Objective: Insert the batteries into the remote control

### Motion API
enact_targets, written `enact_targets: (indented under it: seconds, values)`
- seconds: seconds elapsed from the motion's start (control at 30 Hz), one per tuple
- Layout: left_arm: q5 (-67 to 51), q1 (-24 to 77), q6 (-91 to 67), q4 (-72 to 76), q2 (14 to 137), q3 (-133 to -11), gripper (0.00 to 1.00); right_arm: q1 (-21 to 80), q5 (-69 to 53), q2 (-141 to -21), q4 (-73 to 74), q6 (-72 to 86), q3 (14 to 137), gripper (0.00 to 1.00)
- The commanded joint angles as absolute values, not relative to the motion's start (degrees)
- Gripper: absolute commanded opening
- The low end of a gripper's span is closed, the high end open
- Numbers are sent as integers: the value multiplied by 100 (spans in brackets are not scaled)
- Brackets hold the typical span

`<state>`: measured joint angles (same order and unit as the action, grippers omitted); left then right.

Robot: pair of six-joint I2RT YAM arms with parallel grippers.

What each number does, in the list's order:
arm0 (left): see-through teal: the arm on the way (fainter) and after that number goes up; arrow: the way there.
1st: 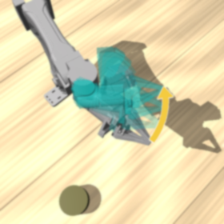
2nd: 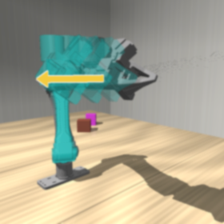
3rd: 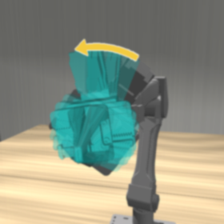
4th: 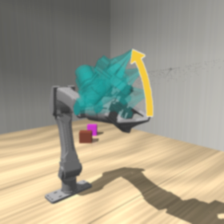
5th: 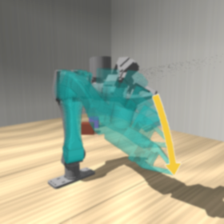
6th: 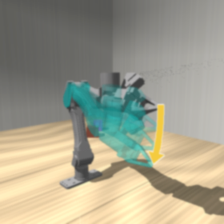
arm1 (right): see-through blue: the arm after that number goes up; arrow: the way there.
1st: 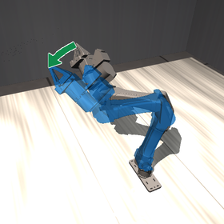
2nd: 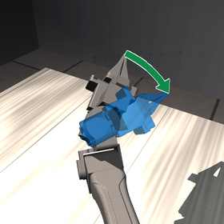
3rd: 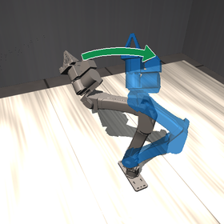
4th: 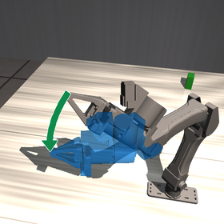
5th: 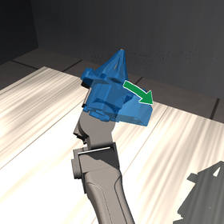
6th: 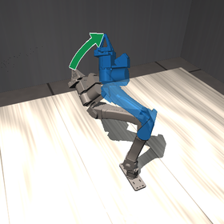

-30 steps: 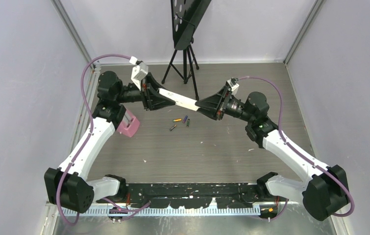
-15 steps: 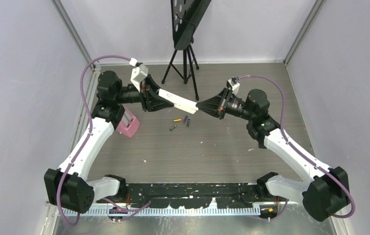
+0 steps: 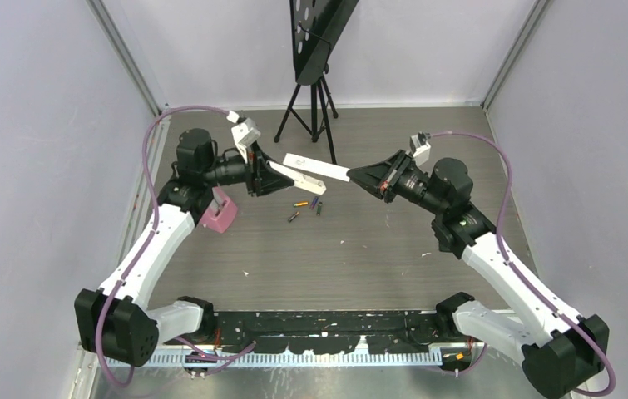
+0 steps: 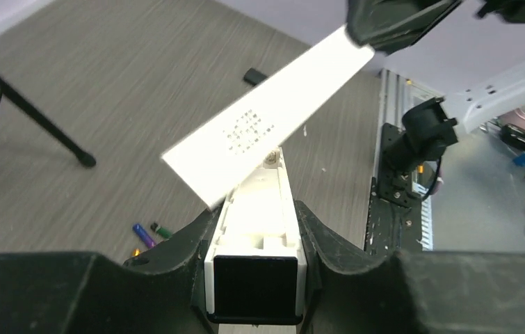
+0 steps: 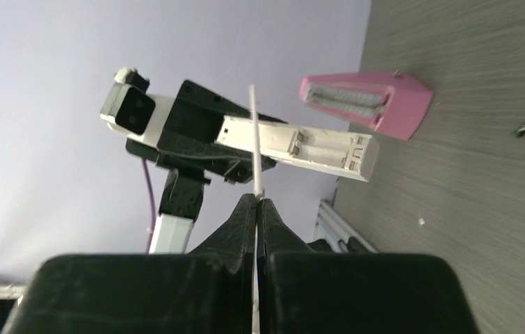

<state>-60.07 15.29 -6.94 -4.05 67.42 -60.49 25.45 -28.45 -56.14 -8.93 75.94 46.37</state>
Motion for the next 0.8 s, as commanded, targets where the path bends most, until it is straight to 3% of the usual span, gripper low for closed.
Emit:
enact_targets:
  seconds: [0.0, 0.37, 0.67, 0.7, 0.77]
  values:
    - [-5232, 1556, -665, -383, 6473, -5560, 0, 2474, -1423, -5198, 454, 6709, 4839, 0]
    - [-5444, 1556, -1190, 43, 6782, -5338, 0, 2461, 989, -5143, 2020, 6574, 3966, 0]
    - [-5816, 1556, -1995, 1109, 6646, -5219, 0, 2461, 1350, -5540, 2004, 6537, 3059, 0]
    - [-5813, 1556, -2015, 1165, 6602, -5185, 0, 2461, 1371, -5545, 2067, 6527, 3029, 3]
    - [-5814, 1556, -2051, 1242, 6512, -5144, 0, 2461, 1490, -5539, 2381, 6509, 3078, 32]
